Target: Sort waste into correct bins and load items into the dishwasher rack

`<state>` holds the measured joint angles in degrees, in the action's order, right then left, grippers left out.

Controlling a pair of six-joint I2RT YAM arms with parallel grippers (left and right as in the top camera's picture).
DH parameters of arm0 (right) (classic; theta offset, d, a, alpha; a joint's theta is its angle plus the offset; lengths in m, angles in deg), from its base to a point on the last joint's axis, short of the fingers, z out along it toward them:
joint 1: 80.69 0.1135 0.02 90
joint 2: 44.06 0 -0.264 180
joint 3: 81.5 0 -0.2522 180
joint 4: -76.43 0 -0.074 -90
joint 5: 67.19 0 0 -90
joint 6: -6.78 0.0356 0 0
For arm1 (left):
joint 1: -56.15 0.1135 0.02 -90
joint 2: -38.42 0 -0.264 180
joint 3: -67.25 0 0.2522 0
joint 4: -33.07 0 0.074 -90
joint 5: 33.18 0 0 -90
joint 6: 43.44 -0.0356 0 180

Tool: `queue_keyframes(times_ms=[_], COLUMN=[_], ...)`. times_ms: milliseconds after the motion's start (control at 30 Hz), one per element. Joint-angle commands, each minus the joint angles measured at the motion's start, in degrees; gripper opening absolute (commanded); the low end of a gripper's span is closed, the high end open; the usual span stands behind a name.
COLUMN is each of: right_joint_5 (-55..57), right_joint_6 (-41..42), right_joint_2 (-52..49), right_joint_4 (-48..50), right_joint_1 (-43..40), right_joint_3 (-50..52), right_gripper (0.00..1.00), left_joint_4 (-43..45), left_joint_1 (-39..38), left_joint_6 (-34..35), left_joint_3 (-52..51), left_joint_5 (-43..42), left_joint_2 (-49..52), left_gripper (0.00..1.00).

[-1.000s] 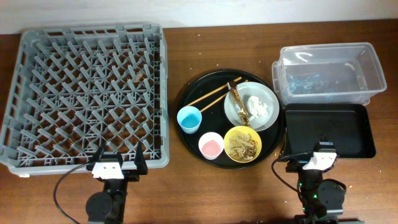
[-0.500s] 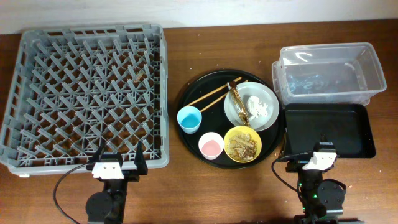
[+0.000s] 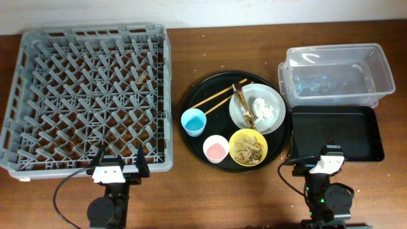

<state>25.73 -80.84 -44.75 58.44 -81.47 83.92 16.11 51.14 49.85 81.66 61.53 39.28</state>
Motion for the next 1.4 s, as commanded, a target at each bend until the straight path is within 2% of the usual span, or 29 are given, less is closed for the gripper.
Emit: queue_keyframes(times_ms=[0,67,100,167,233,333,400,433,500,533,600,633,700,733,800,833,900,933,967,1000,1033,1067,1167,1267,1367], right_joint_5=[-4.07,-8.59,-11.13,-17.77,-19.17,-18.12,-18.21,-19.08,-19.32,-20.57,-29.00,-32.48,-31.65,-30.71,-25.62,-23.43,-20.06,-17.33,-15.78,-15.72,-15.72,-15.72,-15.76,-14.93,0.68], right_joint_6=[-0.09,4.50,7.63,7.85,7.80,7.74,7.74,7.52,7.56,7.52,7.56,7.58,7.58,7.58,7.58,7.58,7.58,7.61,7.63,7.67,8.44,9.99,9.99,10.23,12.96], right_joint_2=[0.37,0.37,0.37,0.37,-0.09,-6.01,-17.77,-29.03,-45.51,-51.56,-64.30,-69.35,-80.98,-84.74,-94.23,-98.36,-105.46,-107.78,-109.15,-109.42,-108.96,-107.01,-98.88,-93.18,-97.61], right_joint_4=[-0.17,1.64,4.33,11.32,10.32,0.00,-11.30,-19.23,-32.57,-37.07,-39.60,-39.65,-38.42,-38.47,-37.66,-36.96,-33.14,-31.06,-29.64,-29.27,-29.42,-32.09,-38.88,-38.10,-35.01], right_joint_1=[-0.37,-0.37,-0.37,-0.37,-0.37,-0.37,-0.37,-0.37,-0.35,-0.31,-0.31,-0.31,-0.31,-0.24,-0.20,0.04,2.14,3.52,4.66,5.22,5.29,4.50,1.60,-2.80,-6.80], right_joint_3=[0.50,0.50,0.50,-0.31,-5.20,-16.31,-27.21,-36.06,-50.84,-56.59,-66.27,-68.24,-69.00,-69.00,-69.00,-69.00,-69.00,-69.00,-69.00,-69.00,-69.31,-71.41,-79.69,-84.91,-84.48], right_gripper=[0.98,0.98,0.98,0.98,0.98,0.98,0.98,0.98,0.98,0.99,0.98,0.98,0.99,0.88,0.74,0.70,0.67,0.57,0.41,0.30,0.08,0.04,0.04,0.04,0.04], left_joint_4=[1.07,7.45,9.31,9.31,3.02,-7.91,-19.39,-28.41,-37.40,-40.17,-42.58,-42.53,-43.01,-43.17,-43.65,-43.69,-44.09,-44.09,-44.06,-44.06,-44.06,-44.06,-44.06,-44.06,-44.06], left_joint_1=[0.15,0.15,0.15,0.15,0.15,0.15,0.15,0.15,0.15,0.15,0.15,0.15,0.15,0.15,0.15,0.15,0.15,0.15,0.15,0.15,0.15,0.15,0.15,0.15,0.15], left_joint_6=[0.17,0.13,0.15,0.17,0.35,0.33,0.35,0.35,0.33,0.35,0.35,0.37,0.35,0.37,0.35,0.35,0.35,0.35,0.35,0.35,0.35,0.35,0.35,0.35,0.35], left_joint_3=[-0.09,-0.09,0.02,2.43,10.67,25.51,40.79,51.60,63.80,67.89,72.41,72.50,72.50,72.50,72.50,72.50,72.48,72.48,72.48,72.48,72.48,72.48,72.48,72.48,72.48], left_joint_5=[-3.32,-14.67,-15.96,-17.64,-17.35,-17.42,-17.64,-19.28,-21.38,-21.66,-24.06,-26.36,-30.10,-30.49,-30.45,-30.45,-30.45,-30.45,-30.42,-30.42,-30.42,-30.42,-30.42,-30.42,-30.42], left_joint_2=[-0.20,-0.20,-0.20,-0.04,3.54,16.09,32.04,43.06,56.00,60.81,68.32,70.62,74.55,75.60,77.18,77.79,78.09,78.09,78.09,78.09,78.09,78.09,78.09,78.09,78.09], left_gripper=[0.99,0.99,0.99,0.99,0.99,0.99,0.99,0.99,0.99,0.99,0.99,0.99,0.99,0.99,0.99,0.99,0.99,0.99,0.99,0.99,0.99,0.99,0.99,0.99,0.99])
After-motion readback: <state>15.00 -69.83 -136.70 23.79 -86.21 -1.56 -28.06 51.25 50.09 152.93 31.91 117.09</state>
